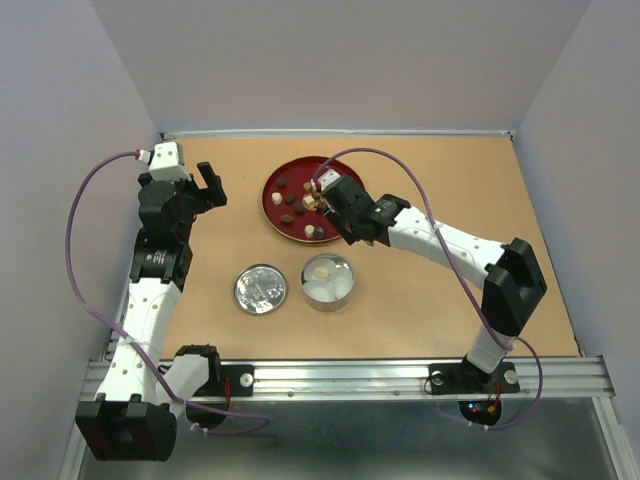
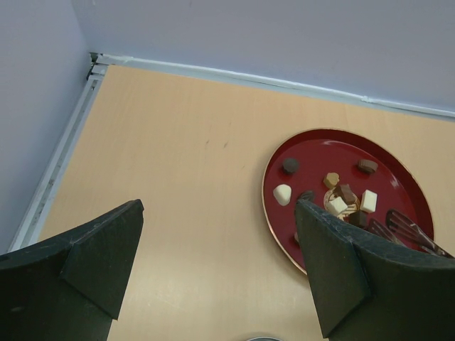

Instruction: Pack the chocolate

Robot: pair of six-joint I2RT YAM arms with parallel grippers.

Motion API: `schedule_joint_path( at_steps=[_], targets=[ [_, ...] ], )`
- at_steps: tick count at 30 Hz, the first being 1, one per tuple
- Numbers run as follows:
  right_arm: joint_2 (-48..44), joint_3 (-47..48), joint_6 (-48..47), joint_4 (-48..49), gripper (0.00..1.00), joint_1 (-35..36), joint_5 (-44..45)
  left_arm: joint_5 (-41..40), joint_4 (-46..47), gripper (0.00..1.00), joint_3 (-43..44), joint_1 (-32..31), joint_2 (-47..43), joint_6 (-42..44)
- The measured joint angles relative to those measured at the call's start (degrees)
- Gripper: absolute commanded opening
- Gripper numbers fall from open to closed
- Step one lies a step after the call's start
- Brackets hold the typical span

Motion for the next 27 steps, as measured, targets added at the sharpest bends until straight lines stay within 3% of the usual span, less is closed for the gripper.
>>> schedule_joint_path(
  at_steps=[20, 27],
  targets=[
    [2.45, 0.00, 0.68, -0.11, 0.44, -0.17, -0.11, 0.04, 0.00, 0.99, 0.00, 0.00, 0.00, 0.00],
    [2.71, 0.00, 1.29, -0.31, 0.33, -0.22, -0.15, 0.04, 0.00, 0.99, 0.00, 0.00, 0.00, 0.00]
  ],
)
